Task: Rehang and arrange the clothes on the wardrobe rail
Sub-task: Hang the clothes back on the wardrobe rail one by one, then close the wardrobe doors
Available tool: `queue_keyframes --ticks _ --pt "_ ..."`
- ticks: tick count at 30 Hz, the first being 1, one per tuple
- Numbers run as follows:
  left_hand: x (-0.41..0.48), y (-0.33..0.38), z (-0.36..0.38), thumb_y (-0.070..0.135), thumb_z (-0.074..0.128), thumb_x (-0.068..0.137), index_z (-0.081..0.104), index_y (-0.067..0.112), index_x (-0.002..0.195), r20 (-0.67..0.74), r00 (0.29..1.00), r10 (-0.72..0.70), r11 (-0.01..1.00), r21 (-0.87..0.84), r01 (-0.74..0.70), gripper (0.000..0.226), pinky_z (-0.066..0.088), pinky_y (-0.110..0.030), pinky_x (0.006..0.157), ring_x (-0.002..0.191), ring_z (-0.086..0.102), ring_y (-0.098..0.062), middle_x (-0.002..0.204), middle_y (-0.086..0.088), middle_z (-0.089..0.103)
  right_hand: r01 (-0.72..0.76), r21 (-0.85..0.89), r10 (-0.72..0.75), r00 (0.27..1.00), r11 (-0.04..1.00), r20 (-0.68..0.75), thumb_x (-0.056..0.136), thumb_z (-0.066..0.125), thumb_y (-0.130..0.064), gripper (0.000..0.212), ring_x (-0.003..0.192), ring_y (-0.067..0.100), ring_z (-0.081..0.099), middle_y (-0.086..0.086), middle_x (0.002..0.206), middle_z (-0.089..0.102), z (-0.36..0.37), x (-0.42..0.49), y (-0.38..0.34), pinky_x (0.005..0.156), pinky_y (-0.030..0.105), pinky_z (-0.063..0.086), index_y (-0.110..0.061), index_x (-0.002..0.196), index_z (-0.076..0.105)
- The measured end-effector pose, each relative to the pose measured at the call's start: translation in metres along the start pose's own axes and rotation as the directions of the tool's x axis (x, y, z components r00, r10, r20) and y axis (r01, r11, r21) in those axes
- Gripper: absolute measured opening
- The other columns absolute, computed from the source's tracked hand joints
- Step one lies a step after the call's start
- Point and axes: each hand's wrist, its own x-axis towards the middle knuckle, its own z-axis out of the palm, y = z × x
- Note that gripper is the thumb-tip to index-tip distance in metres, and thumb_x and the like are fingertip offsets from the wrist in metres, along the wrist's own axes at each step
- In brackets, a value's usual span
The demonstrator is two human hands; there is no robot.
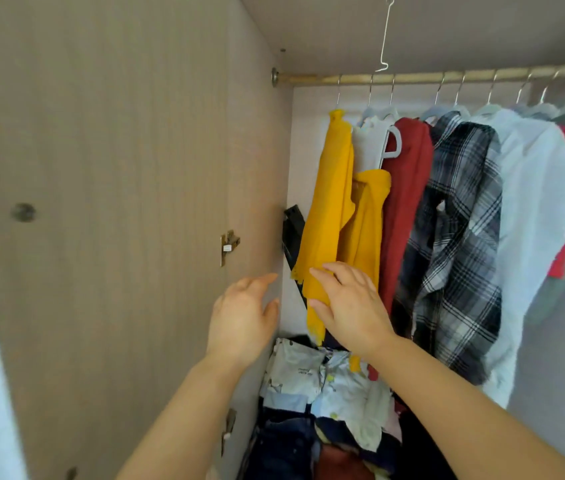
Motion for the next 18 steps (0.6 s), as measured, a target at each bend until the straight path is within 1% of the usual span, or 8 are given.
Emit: queue_keyframes --ticks 5,8,12,15,17,18 --pt "-0.039 0.011 -0.058 0.018 0.055 0.090 0.050 0.018 0.131 -0.062 0.994 0.092 0.993 -0.069 -0.097 0.041 0.037 -0.034 0.100 0.120 0.048 -0.021 0.127 -0.004 0.055 -0.046 -0.057 0.043 0.998 0.997 -0.055 0.079 0.071 -0.025 0.047 0.116 0.029 0.053 0.009 0.122 0.058 -0.034 -0.020 -0.048 0.099 0.042 0.039 -0.012 0.123 0.058" --pt "-0.064 0.008 -0.097 0.019 0.054 0.090 0.052 0.020 0.129 -0.095 0.981 0.169 0.979 -0.102 -0.178 0.039 0.036 -0.033 0.100 0.118 0.048 -0.017 0.127 0.000 0.055 -0.078 -0.062 0.072 0.993 0.995 -0.096 0.080 0.071 -0.025 0.048 0.117 0.030 0.052 0.011 0.123 0.058 -0.055 -0.032 -0.084 0.100 0.043 0.038 -0.011 0.124 0.057" --pt "-0.092 0.000 -0.147 0.018 0.054 0.090 0.055 0.021 0.126 -0.142 0.956 0.257 0.955 -0.116 -0.274 0.037 0.036 -0.026 0.093 0.111 0.051 -0.014 0.122 0.001 0.057 -0.104 -0.074 0.095 0.989 0.992 -0.115 0.084 0.066 -0.027 0.048 0.122 0.028 0.047 0.010 0.128 0.054 -0.082 -0.046 -0.135 0.103 0.042 0.034 -0.012 0.128 0.054" --pt "-0.108 -0.006 -0.179 0.020 0.050 0.087 0.060 0.016 0.118 -0.238 0.912 0.335 0.927 -0.087 -0.364 0.033 0.039 -0.025 0.088 0.103 0.049 -0.009 0.114 -0.003 0.060 -0.103 -0.099 0.090 0.988 0.990 -0.127 0.085 0.064 -0.029 0.049 0.123 0.026 0.046 0.008 0.129 0.053 -0.101 -0.054 -0.164 0.104 0.042 0.035 -0.013 0.129 0.053" --pt "-0.116 -0.010 -0.198 0.021 0.046 0.086 0.062 0.014 0.114 -0.333 0.855 0.398 0.895 -0.062 -0.441 0.033 0.043 -0.028 0.087 0.102 0.050 -0.011 0.114 -0.006 0.060 -0.085 -0.111 0.067 0.985 0.990 -0.160 0.085 0.064 -0.030 0.047 0.121 0.027 0.048 0.009 0.127 0.055 -0.113 -0.058 -0.181 0.101 0.043 0.037 -0.012 0.128 0.054" --pt "-0.119 -0.012 -0.206 0.021 0.045 0.087 0.062 0.014 0.115 -0.380 0.831 0.407 0.884 -0.065 -0.463 0.033 0.044 -0.030 0.088 0.105 0.052 -0.014 0.117 -0.007 0.058 -0.078 -0.116 0.055 0.982 0.990 -0.183 0.085 0.062 -0.030 0.046 0.120 0.028 0.049 0.009 0.126 0.055 -0.119 -0.059 -0.188 0.101 0.043 0.037 -0.012 0.127 0.055"
